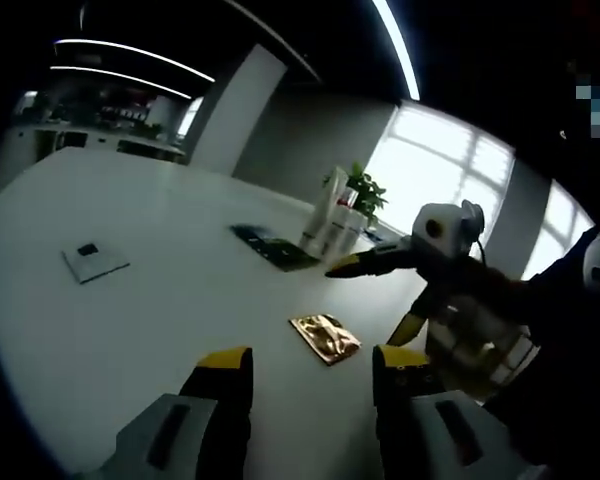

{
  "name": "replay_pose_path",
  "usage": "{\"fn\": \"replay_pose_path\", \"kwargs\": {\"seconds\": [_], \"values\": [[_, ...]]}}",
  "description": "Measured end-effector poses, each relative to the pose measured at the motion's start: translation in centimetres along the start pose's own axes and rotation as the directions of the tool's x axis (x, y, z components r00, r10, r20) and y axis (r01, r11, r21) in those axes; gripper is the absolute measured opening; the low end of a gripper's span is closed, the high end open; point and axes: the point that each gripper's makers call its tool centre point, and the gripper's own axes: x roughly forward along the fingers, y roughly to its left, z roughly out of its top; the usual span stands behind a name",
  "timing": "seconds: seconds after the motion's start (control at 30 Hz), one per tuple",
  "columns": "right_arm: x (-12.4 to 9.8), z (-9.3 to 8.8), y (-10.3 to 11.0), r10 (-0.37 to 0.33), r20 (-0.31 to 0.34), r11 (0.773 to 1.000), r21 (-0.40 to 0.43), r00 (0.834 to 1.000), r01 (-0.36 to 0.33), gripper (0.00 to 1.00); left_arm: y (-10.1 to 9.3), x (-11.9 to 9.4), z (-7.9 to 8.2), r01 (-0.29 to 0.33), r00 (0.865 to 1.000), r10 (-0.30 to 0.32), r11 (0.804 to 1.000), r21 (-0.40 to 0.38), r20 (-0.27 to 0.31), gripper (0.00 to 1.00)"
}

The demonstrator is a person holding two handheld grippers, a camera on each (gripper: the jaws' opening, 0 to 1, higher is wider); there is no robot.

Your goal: Arrange the skincare products in the storage area until every visible bottle or jar stands upright without overlapping.

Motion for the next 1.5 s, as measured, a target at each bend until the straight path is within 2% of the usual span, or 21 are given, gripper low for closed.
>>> {"fn": "replay_pose_path", "kwargs": {"seconds": [0.27, 0.57, 0.63, 0.7, 0.8, 0.97, 1.5], "values": [[1.0, -0.3, 0.3, 0.044, -0.025, 0.999, 0.009, 0.999, -0.043, 0.7, 0.2, 0.1, -0.3, 0.001, 1.0, -0.001, 1.0, -0.005, -0.001, 0.48], [2.0, -0.7, 1.4, 0.089, -0.062, 0.996, -0.022, 0.994, -0.091, 0.64, 0.4, 0.2, -0.6, 0.0, 1.0, 0.0, 1.0, -0.009, -0.011, 0.48], [2.1, -1.3, 0.9, 0.095, -0.082, 0.995, -0.029, 0.992, -0.098, 0.63, 0.6, 0.3, -0.6, -0.001, 1.0, 0.001, 1.0, -0.014, -0.009, 0.48], [1.8, -1.1, 1.4, 0.117, -0.071, 0.993, 0.003, 0.991, -0.117, 0.6, 0.7, 0.3, -0.7, 0.0, 1.0, 0.0, 1.0, -0.016, -0.011, 0.48], [1.8, -0.7, 1.7, 0.121, -0.065, 0.993, -0.006, 0.99, -0.122, 0.56, 0.7, 0.2, -0.8, -0.002, 1.0, 0.002, 1.0, -0.014, -0.016, 0.48], [1.3, -0.6, 1.8, 0.138, -0.094, 0.99, -0.015, 0.986, -0.14, 0.4, 0.9, 0.2, -0.8, -0.007, 1.0, 0.007, 1.0, -0.018, -0.014, 0.48], [1.6, -0.9, 1.4, 0.155, -0.121, 0.987, -0.024, 0.981, -0.159, 0.38, 0.9, 0.5, -1.4, -0.005, 1.0, 0.005, 1.0, -0.024, -0.027, 0.48]]}}
